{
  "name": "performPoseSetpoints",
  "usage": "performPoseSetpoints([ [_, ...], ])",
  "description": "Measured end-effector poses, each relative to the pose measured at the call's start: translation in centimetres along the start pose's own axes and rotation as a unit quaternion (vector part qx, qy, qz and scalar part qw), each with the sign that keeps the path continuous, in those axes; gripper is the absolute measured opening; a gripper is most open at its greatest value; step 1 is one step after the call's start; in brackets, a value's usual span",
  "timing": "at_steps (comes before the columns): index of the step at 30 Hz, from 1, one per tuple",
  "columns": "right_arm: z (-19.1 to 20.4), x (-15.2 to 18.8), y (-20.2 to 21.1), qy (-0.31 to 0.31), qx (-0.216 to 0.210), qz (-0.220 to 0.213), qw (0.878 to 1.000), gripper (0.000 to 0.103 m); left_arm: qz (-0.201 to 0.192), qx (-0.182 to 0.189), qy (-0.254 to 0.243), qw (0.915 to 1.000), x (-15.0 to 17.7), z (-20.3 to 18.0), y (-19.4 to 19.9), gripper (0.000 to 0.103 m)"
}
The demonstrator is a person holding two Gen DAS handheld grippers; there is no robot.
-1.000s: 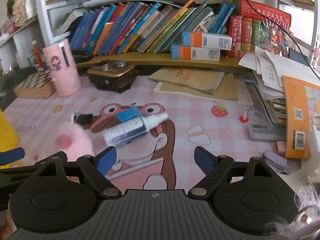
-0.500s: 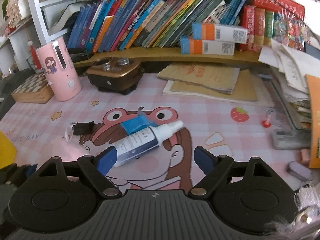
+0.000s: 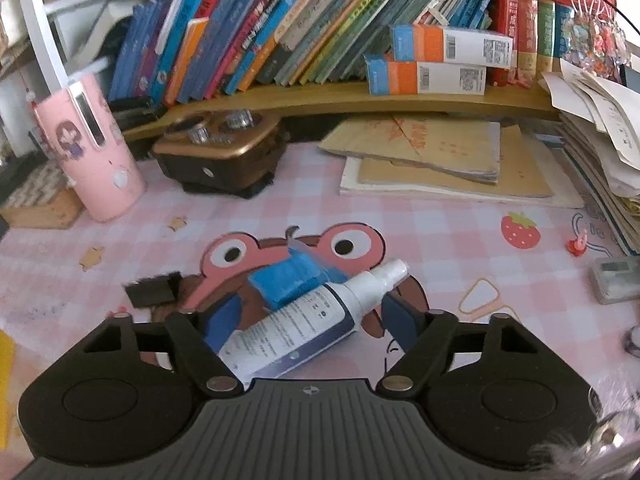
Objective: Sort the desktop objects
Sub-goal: 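Close the left tool on the plush pig while the right tool grasps the spray bottle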
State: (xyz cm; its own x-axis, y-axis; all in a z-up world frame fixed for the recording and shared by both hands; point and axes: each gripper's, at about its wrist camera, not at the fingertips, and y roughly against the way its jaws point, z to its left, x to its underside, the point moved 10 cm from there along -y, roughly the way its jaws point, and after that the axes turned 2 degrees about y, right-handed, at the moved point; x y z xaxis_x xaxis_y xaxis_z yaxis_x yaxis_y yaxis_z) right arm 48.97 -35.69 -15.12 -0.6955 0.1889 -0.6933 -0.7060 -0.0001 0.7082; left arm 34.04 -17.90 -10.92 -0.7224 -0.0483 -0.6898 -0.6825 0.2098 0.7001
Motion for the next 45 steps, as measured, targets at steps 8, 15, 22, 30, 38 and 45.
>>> performPoseSetpoints([
  [8,-2.4,1.1,1.2,-0.002,0.008,0.005,1.0,0.042,-0.011,0.01,0.025,0.9996,0.2,0.1,1.8,0.073],
  [15,-2.4,2.0,2.3,0.056,0.023,-0.001,0.998,0.04,-0.018,0.023,0.019,0.9994,-0.2,-0.8,2.6,0.073],
  [22,-2.1,3.2,1.5,0.079,0.022,0.017,0.997,0.03,-0.028,0.016,0.029,0.999,-0.2,-0.3,3.7,0.073],
  [30,-3.6,4.5,3.1,0.08,0.029,0.015,0.996,0.031,-0.028,0.024,0.042,0.9985,0.1,-0.3,3.8,0.073],
  [38,-3.8,4.6,3.5,0.085,0.02,0.022,0.996,0.03,-0.041,0.029,0.042,0.9979,-0.2,-0.7,4.7,0.073],
  [45,-3.1,5.0,7.0,0.059,-0.023,0.015,0.998,0.03,-0.062,0.036,0.051,0.9961,-0.9,-0.6,6.3,0.073],
])
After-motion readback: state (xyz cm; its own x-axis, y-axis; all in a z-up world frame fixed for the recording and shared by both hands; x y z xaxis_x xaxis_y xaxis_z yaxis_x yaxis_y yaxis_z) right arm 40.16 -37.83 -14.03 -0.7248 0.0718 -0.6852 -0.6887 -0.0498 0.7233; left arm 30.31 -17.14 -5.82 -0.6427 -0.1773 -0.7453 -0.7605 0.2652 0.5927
